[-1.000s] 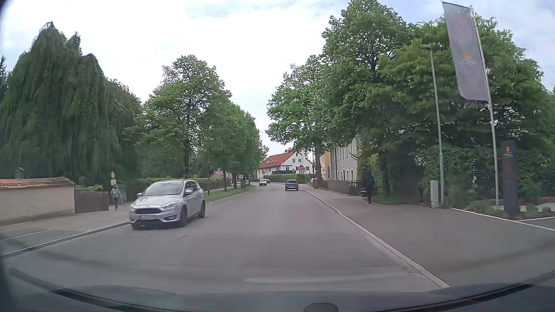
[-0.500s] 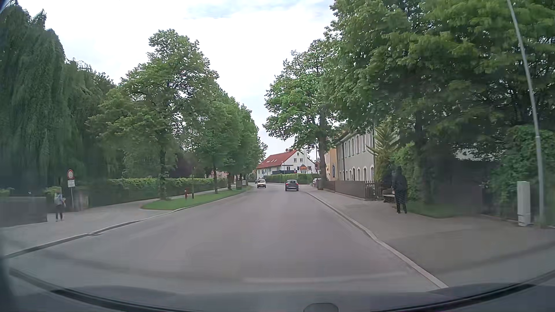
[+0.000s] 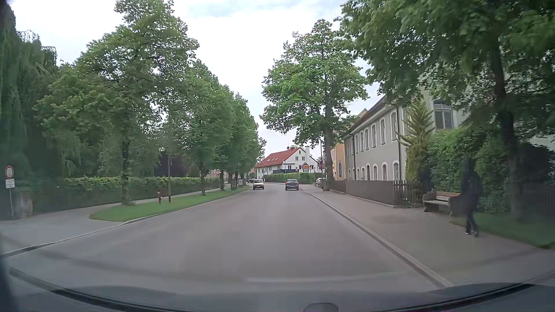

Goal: Follow the waypoints while adhering to traffic rules and regulations

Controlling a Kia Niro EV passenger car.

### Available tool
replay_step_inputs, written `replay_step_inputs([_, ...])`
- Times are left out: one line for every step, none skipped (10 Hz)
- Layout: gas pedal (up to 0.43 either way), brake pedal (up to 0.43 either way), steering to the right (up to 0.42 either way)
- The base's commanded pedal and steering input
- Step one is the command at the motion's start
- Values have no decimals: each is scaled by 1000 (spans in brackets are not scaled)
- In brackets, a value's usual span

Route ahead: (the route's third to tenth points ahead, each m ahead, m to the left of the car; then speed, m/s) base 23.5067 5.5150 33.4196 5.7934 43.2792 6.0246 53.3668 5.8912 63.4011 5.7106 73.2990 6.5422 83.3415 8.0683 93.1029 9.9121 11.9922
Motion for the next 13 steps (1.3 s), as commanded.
replay_step_inputs([169,0,-4])
replay_step_inputs([169,0,-4])
replay_step_inputs([169,0,-4])
replay_step_inputs([169,0,-4])
replay_step_inputs([169,0,-4])
replay_step_inputs([169,0,-4])
replay_step_inputs([169,0,-4])
replay_step_inputs([169,0,-4])
replay_step_inputs([169,0,-5])
replay_step_inputs([169,0,-5])
replay_step_inputs([157,0,-6])
replay_step_inputs([150,0,-7])
replay_step_inputs([138,0,-8])
